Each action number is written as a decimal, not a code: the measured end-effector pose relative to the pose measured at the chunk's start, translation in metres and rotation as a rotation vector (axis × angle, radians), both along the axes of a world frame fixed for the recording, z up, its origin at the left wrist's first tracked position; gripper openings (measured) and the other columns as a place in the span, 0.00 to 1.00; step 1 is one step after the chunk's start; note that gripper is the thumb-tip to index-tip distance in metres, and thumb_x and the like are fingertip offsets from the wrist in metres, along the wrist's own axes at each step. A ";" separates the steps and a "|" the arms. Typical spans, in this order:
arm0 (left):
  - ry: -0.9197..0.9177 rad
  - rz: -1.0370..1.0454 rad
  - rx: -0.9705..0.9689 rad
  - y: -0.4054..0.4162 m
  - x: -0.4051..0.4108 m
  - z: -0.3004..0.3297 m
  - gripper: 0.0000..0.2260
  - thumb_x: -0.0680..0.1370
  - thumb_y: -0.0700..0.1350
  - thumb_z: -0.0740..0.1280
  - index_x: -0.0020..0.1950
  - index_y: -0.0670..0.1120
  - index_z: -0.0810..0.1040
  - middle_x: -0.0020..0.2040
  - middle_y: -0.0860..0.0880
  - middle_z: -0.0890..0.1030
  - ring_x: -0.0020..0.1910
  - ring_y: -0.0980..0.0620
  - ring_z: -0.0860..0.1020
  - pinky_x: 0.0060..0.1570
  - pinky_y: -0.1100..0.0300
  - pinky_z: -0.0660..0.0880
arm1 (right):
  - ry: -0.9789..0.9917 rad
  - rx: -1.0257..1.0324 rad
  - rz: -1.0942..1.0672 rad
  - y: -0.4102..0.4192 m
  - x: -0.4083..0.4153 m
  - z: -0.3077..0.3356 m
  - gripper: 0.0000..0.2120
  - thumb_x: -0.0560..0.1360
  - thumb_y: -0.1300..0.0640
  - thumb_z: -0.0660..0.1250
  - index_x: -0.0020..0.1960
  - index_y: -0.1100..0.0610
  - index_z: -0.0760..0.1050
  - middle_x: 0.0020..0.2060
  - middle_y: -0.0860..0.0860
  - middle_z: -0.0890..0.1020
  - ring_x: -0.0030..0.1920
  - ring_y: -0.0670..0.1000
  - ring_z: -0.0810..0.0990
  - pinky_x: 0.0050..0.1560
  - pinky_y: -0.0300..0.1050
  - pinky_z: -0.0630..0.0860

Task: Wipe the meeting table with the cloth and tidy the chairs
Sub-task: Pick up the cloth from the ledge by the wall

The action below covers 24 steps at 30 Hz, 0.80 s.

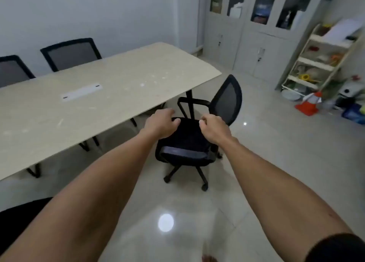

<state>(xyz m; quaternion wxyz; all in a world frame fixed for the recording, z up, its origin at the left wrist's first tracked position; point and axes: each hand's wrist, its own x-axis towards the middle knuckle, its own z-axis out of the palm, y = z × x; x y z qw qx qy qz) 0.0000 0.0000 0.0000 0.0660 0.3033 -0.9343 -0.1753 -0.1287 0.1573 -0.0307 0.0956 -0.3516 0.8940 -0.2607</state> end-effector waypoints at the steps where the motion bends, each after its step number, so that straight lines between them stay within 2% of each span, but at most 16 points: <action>1: -0.004 -0.057 -0.003 0.009 -0.008 -0.002 0.19 0.81 0.58 0.62 0.65 0.48 0.78 0.62 0.46 0.82 0.62 0.41 0.80 0.53 0.49 0.77 | 0.001 -0.004 -0.051 0.015 0.000 -0.002 0.13 0.83 0.50 0.56 0.54 0.54 0.78 0.48 0.53 0.82 0.48 0.58 0.80 0.51 0.57 0.80; 4: -0.027 -0.224 -0.010 0.049 -0.031 -0.003 0.17 0.81 0.56 0.62 0.63 0.48 0.79 0.59 0.46 0.83 0.57 0.42 0.81 0.49 0.50 0.76 | -0.001 0.013 -0.226 0.071 0.000 -0.006 0.13 0.83 0.51 0.57 0.55 0.55 0.78 0.50 0.53 0.83 0.49 0.58 0.80 0.51 0.55 0.79; 7: -0.018 -0.405 0.015 0.103 -0.059 -0.008 0.15 0.81 0.56 0.62 0.56 0.46 0.79 0.52 0.45 0.83 0.51 0.41 0.82 0.46 0.49 0.78 | 0.006 0.027 -0.393 0.139 0.000 -0.012 0.12 0.83 0.51 0.58 0.55 0.55 0.78 0.51 0.54 0.83 0.49 0.60 0.80 0.48 0.52 0.77; 8: -0.030 -0.446 0.029 0.120 -0.066 -0.009 0.16 0.81 0.56 0.62 0.59 0.45 0.79 0.54 0.44 0.84 0.54 0.41 0.81 0.50 0.48 0.79 | 0.003 0.022 -0.434 0.158 0.003 -0.012 0.12 0.83 0.51 0.58 0.55 0.55 0.78 0.52 0.55 0.83 0.49 0.60 0.81 0.49 0.52 0.78; 10: -0.050 -0.517 0.065 0.159 -0.081 -0.010 0.22 0.82 0.57 0.63 0.71 0.47 0.76 0.65 0.45 0.82 0.63 0.42 0.80 0.60 0.46 0.77 | -0.008 0.015 -0.537 0.202 0.005 -0.016 0.13 0.83 0.51 0.58 0.57 0.55 0.78 0.52 0.54 0.84 0.48 0.59 0.80 0.48 0.51 0.77; 12: -0.061 -0.595 0.098 0.197 -0.093 -0.011 0.24 0.82 0.58 0.63 0.76 0.50 0.72 0.71 0.48 0.79 0.67 0.44 0.78 0.65 0.49 0.74 | -0.010 0.026 -0.638 0.245 0.013 -0.017 0.13 0.84 0.50 0.58 0.59 0.54 0.79 0.53 0.53 0.84 0.50 0.60 0.80 0.48 0.49 0.73; 15: -0.089 -0.756 0.097 0.266 -0.111 -0.015 0.24 0.82 0.58 0.64 0.75 0.51 0.73 0.71 0.49 0.79 0.68 0.45 0.78 0.67 0.50 0.74 | -0.011 0.022 -0.794 0.319 0.026 -0.020 0.13 0.84 0.50 0.58 0.58 0.53 0.79 0.53 0.54 0.84 0.50 0.60 0.81 0.49 0.51 0.77; 20: -0.076 -1.017 0.067 0.390 -0.117 -0.014 0.22 0.82 0.56 0.64 0.75 0.50 0.74 0.70 0.48 0.79 0.69 0.45 0.76 0.67 0.51 0.74 | -0.016 0.034 -1.028 0.436 0.068 -0.021 0.12 0.85 0.50 0.57 0.54 0.54 0.77 0.51 0.55 0.83 0.47 0.58 0.77 0.47 0.49 0.71; 24: -0.086 -1.215 0.039 0.489 -0.106 -0.015 0.21 0.83 0.56 0.63 0.74 0.50 0.75 0.70 0.47 0.79 0.68 0.44 0.76 0.66 0.49 0.74 | -0.011 0.023 -1.213 0.526 0.113 -0.023 0.14 0.84 0.50 0.58 0.54 0.56 0.79 0.52 0.58 0.84 0.52 0.62 0.81 0.52 0.53 0.78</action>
